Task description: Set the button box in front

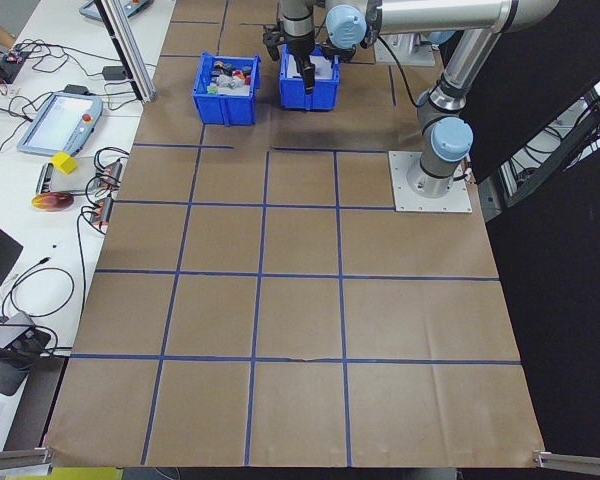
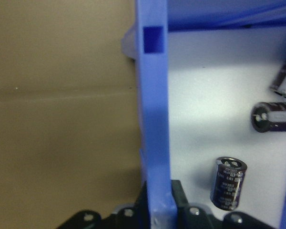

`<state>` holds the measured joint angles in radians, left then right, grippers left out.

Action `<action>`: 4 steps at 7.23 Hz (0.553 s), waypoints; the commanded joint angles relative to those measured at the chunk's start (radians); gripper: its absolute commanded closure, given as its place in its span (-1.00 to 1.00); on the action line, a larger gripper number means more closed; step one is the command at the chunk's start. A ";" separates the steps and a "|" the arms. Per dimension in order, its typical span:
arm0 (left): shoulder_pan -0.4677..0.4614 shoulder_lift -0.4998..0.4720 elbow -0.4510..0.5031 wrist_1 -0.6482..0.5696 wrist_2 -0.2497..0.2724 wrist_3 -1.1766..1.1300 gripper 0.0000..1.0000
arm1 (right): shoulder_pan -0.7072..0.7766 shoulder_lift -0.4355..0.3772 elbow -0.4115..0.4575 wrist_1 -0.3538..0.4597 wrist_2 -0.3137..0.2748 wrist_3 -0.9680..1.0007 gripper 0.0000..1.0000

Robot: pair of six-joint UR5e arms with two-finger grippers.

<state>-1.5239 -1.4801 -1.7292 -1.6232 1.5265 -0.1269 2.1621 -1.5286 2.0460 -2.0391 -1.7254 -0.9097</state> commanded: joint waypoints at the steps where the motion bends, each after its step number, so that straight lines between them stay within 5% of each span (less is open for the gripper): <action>1: 0.024 0.021 0.003 -0.017 0.024 0.142 -0.99 | 0.004 -0.019 -0.006 0.006 -0.003 0.009 -1.00; 4: 0.025 0.020 -0.003 -0.017 0.027 0.139 -1.00 | -0.028 -0.184 -0.010 0.110 -0.003 -0.001 -1.00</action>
<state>-1.5002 -1.4597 -1.7280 -1.6393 1.5527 0.0105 2.1582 -1.6361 2.0383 -1.9895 -1.7285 -0.9038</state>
